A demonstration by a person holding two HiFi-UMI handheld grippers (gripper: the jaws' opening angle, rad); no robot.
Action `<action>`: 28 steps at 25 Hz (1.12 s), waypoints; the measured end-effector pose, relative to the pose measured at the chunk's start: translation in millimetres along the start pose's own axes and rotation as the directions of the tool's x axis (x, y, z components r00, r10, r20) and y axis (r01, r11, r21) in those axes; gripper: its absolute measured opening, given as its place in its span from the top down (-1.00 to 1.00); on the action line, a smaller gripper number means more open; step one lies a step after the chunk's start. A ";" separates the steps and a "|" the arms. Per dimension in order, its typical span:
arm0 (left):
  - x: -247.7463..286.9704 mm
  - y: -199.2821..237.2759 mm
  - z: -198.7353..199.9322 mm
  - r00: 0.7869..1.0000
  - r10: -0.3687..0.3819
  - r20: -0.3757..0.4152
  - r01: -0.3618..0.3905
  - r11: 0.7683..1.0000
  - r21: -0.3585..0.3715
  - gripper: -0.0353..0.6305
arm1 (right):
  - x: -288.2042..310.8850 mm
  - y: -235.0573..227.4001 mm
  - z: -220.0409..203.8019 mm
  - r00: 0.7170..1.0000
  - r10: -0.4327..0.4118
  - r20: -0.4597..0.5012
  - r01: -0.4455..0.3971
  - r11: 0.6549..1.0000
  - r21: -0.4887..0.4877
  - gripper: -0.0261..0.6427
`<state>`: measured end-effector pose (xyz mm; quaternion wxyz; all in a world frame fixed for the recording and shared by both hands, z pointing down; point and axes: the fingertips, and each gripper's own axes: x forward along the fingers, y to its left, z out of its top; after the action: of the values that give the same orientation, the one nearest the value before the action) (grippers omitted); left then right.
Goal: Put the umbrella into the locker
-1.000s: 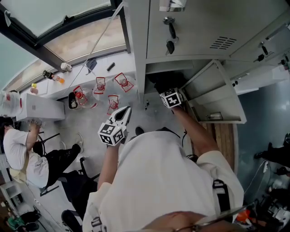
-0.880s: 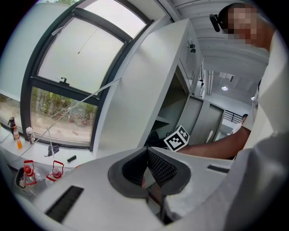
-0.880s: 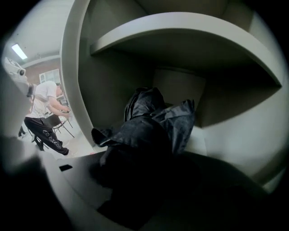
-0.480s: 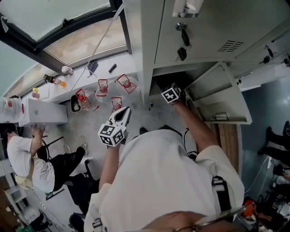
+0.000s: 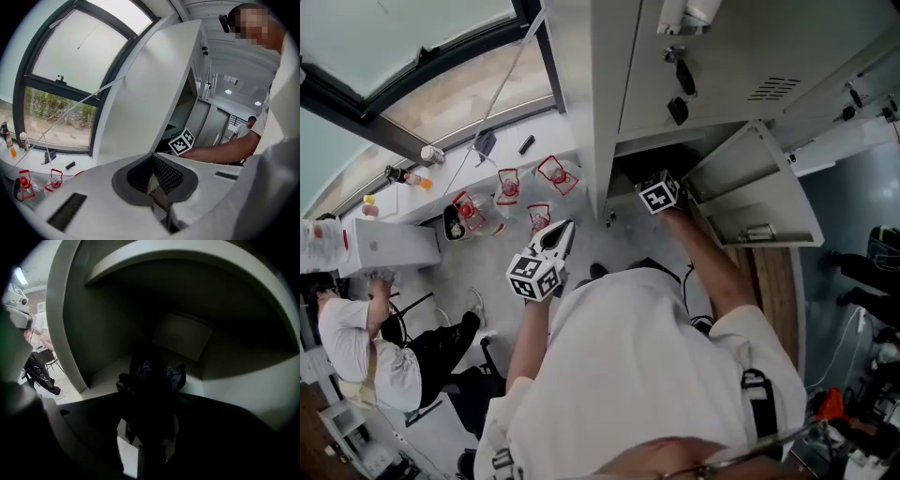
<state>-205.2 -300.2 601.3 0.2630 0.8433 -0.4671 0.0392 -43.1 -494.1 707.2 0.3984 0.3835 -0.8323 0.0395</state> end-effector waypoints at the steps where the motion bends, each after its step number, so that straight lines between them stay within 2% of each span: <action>1: 2.0 -0.9 -0.5 1.000 -0.008 -0.002 0.008 1.000 0.001 0.88 | -3.7 -0.4 -0.6 1.000 -0.003 0.011 0.003 1.000 0.008 -0.10; 7: 15.4 -14.8 -6.5 0.997 -0.065 -0.029 0.065 0.998 0.010 0.88 | -35.2 -0.1 -5.7 0.999 -0.010 0.049 0.007 0.997 0.071 -0.05; 10: 22.0 -22.3 -7.1 0.995 -0.091 -0.037 0.092 0.996 0.017 0.88 | -45.9 -5.9 -17.5 0.998 -0.041 0.052 0.035 0.995 0.098 -0.02; 19: 32.3 -38.5 -17.7 0.986 -0.147 -0.072 0.149 0.988 0.027 0.88 | -68.9 2.6 -73.2 0.998 -0.060 -0.007 0.061 0.984 0.168 0.02; 28: 30.5 -41.5 -28.5 0.982 -0.161 -0.098 0.164 0.986 0.027 0.88 | -77.8 1.7 -105.4 0.990 -0.114 -0.085 0.132 0.961 0.243 0.33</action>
<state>-149.4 -292.3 618.3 0.2726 0.8802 -0.3829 0.0658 52.7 -406.6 725.3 0.3781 0.4796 -0.7808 0.1317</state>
